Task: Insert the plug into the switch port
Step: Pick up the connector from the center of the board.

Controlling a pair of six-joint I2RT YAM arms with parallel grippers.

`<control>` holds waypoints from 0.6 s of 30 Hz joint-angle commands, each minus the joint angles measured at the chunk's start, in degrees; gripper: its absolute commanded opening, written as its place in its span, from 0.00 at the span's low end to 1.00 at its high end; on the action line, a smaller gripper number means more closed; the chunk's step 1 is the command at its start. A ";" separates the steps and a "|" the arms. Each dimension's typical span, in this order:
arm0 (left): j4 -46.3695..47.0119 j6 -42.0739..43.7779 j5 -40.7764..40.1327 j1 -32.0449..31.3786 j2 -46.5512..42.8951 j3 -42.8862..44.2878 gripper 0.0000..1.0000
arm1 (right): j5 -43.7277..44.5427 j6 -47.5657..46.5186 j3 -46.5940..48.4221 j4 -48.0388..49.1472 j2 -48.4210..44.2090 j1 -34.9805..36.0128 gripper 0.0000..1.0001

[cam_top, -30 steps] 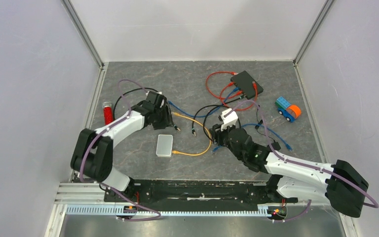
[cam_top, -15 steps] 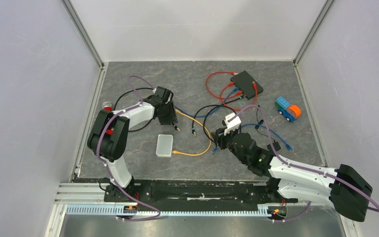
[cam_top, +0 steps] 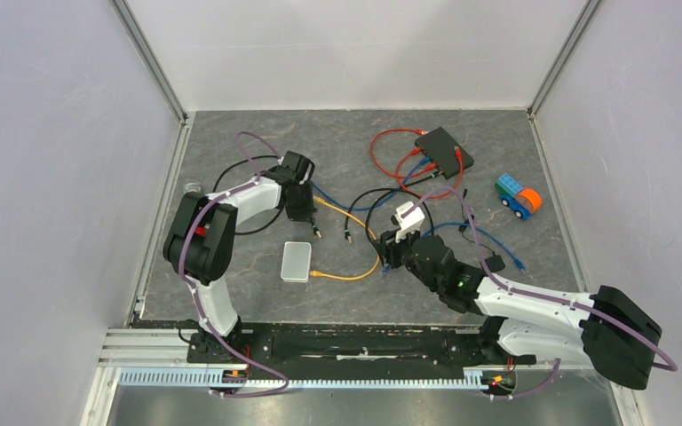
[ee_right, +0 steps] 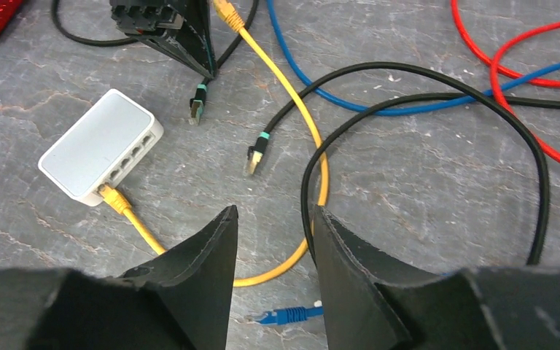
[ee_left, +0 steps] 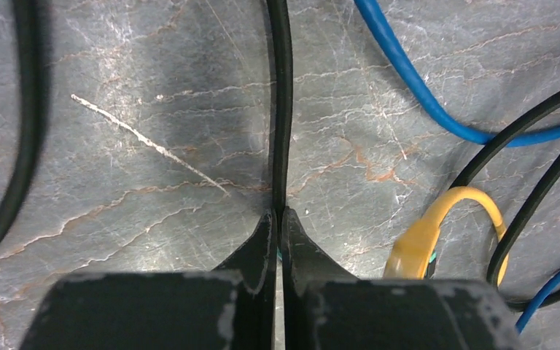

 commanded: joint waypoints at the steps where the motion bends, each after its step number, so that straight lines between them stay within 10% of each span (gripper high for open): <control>1: -1.58 3.72 0.31 -0.02 -2.37 1.48 0.02 | -3.06 2.18 4.22 2.65 2.46 -0.02 0.45; 18: 0.34 9.88 2.70 -1.69 -19.13 -3.90 0.02 | -4.58 8.08 8.98 4.72 6.61 -0.06 0.46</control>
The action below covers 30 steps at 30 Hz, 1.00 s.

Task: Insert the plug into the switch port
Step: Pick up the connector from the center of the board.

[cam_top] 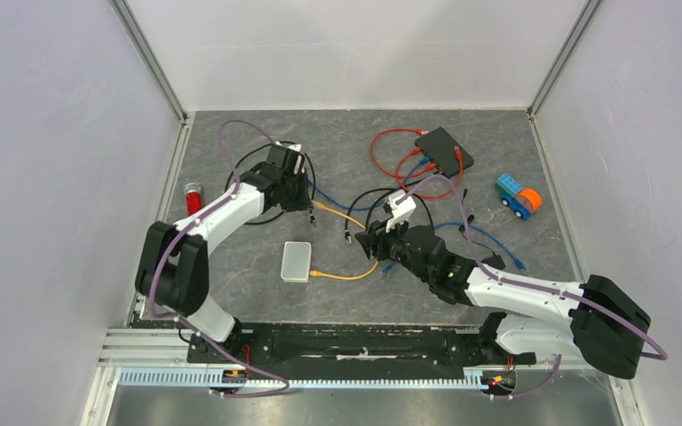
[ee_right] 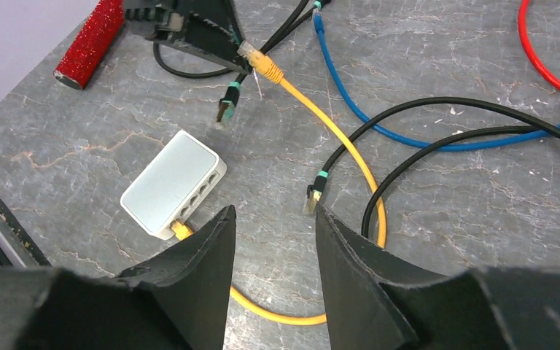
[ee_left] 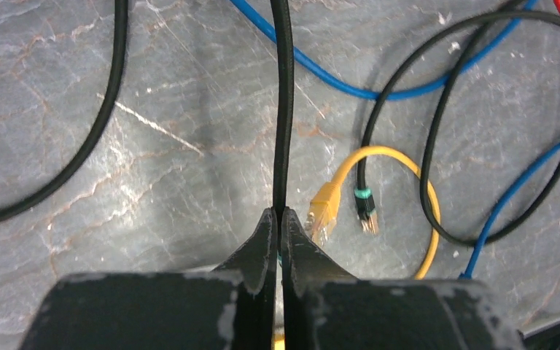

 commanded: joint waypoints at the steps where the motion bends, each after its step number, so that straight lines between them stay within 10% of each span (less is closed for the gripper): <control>1: 1.46 5.07 0.50 -2.20 -8.44 -3.67 0.02 | 0.22 1.92 2.82 2.81 1.35 -0.07 0.46; 26: 0.34 2.03 -12.05 -10.73 -26.07 -15.86 0.04 | -19.57 15.42 17.77 9.46 25.47 -9.74 0.47; 30: -7.53 -2.40 -19.42 -7.68 -26.25 -14.15 0.51 | -14.26 14.97 21.48 -1.53 27.72 -7.45 0.45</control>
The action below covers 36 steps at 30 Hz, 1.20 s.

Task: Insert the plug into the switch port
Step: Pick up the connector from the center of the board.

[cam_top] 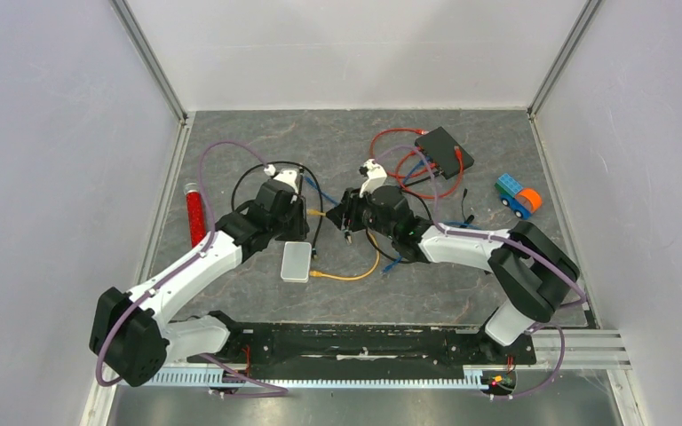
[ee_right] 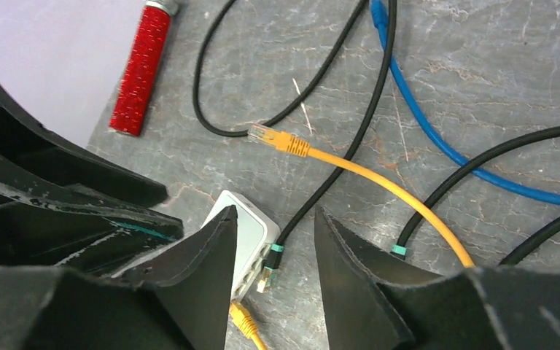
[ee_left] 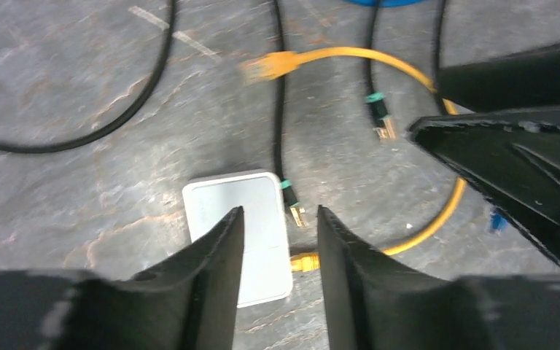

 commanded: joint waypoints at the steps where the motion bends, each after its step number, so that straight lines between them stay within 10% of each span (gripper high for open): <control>1: -7.72 -6.33 -8.30 3.94 -0.66 2.57 0.59 | 5.80 -1.22 5.49 -11.21 1.86 3.24 0.45; 9: -9.00 -7.22 -3.76 13.57 -7.36 0.36 0.76 | 17.17 6.59 12.39 -18.38 8.41 9.18 0.43; 36: -9.59 -4.75 -11.29 14.20 -22.83 -4.75 0.77 | 30.37 8.95 33.66 -42.92 29.31 15.29 0.30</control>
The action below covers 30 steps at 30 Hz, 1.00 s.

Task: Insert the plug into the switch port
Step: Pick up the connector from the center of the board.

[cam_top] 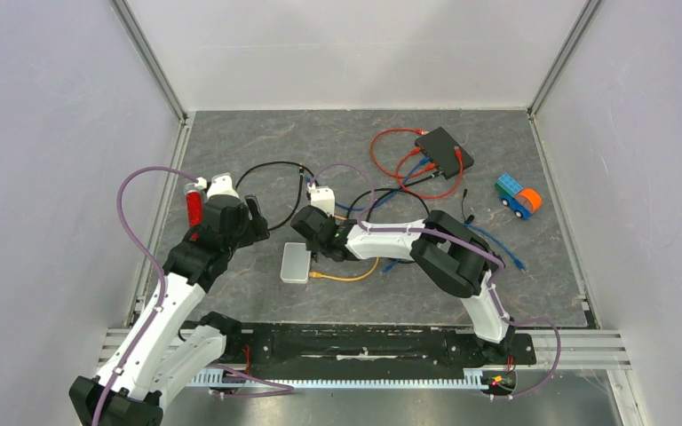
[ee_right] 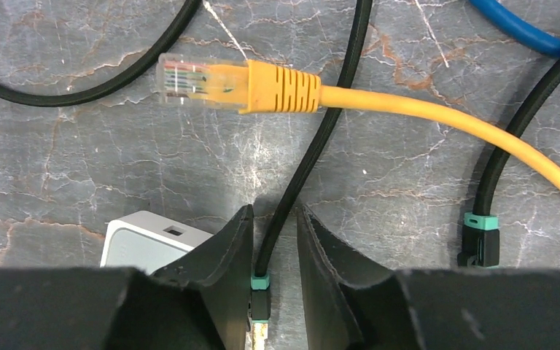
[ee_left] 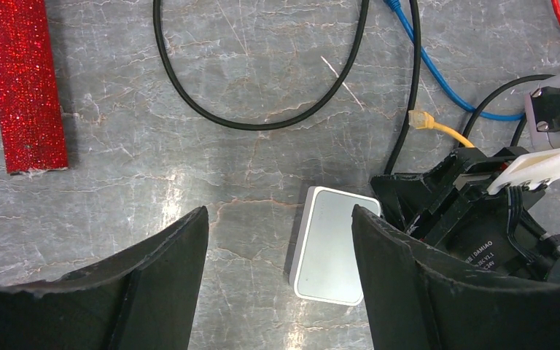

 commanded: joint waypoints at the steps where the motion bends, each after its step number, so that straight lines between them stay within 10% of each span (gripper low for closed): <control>1: 1.22 -0.30 -0.55 0.38 -0.96 0.05 0.77 | 2.68 -0.51 0.96 -5.82 1.56 0.48 0.30; 30: 1.12 -1.01 -0.36 0.39 -1.96 -0.25 0.77 | -2.90 -10.12 -6.32 -10.66 -4.74 0.29 0.27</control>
